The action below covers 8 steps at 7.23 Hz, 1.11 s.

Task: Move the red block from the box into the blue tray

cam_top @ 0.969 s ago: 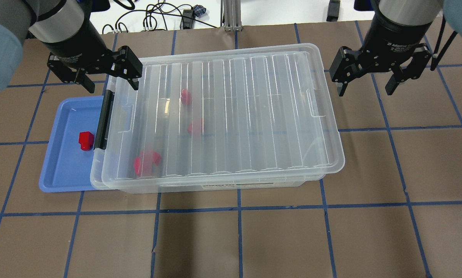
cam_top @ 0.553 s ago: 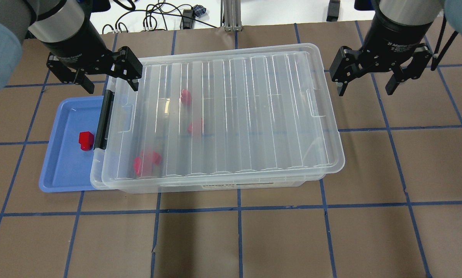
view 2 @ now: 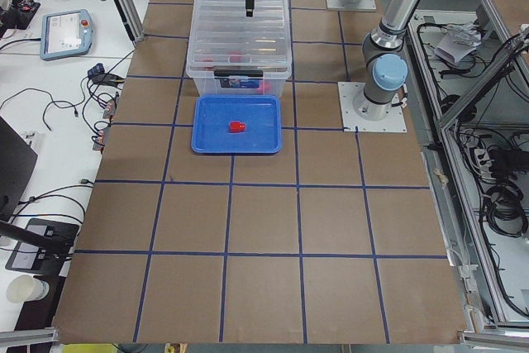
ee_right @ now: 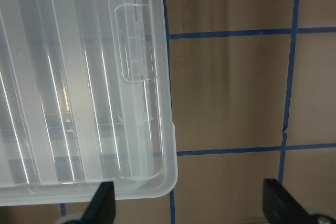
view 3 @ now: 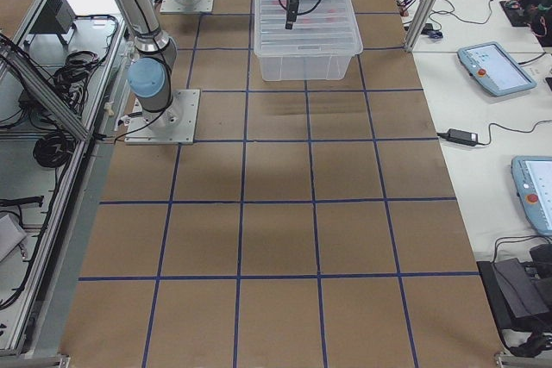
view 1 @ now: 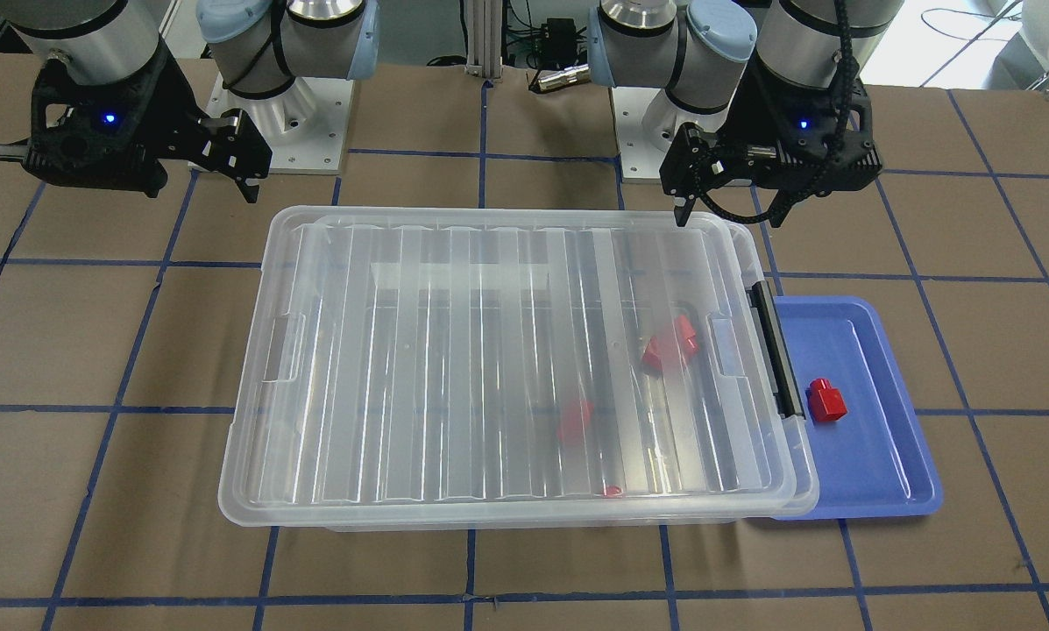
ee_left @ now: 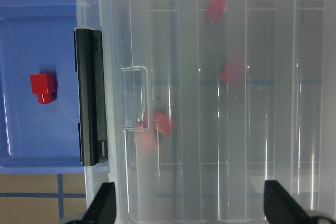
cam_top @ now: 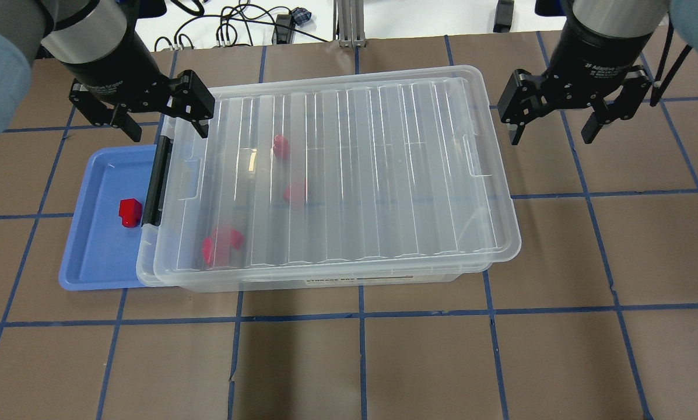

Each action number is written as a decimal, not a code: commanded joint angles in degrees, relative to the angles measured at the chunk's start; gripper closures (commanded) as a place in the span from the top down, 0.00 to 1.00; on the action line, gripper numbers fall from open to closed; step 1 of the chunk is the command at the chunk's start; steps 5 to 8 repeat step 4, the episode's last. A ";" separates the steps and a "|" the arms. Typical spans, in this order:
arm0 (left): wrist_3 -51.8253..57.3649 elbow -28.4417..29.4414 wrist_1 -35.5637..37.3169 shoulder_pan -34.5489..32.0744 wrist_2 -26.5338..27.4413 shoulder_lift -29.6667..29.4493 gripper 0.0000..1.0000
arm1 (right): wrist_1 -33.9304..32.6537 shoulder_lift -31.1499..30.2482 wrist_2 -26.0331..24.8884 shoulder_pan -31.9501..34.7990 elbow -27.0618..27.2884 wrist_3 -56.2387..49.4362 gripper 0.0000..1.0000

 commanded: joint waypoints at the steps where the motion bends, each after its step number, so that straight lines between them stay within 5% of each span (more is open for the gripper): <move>1: -0.03 0.02 -0.11 0.00 -0.08 0.08 1.00 | -0.13 0.17 -0.66 -0.49 -0.64 -0.03 1.00; 8: 0.05 0.02 -0.11 0.00 -0.08 0.08 1.00 | -1.61 0.34 0.56 -0.40 -0.11 0.15 1.00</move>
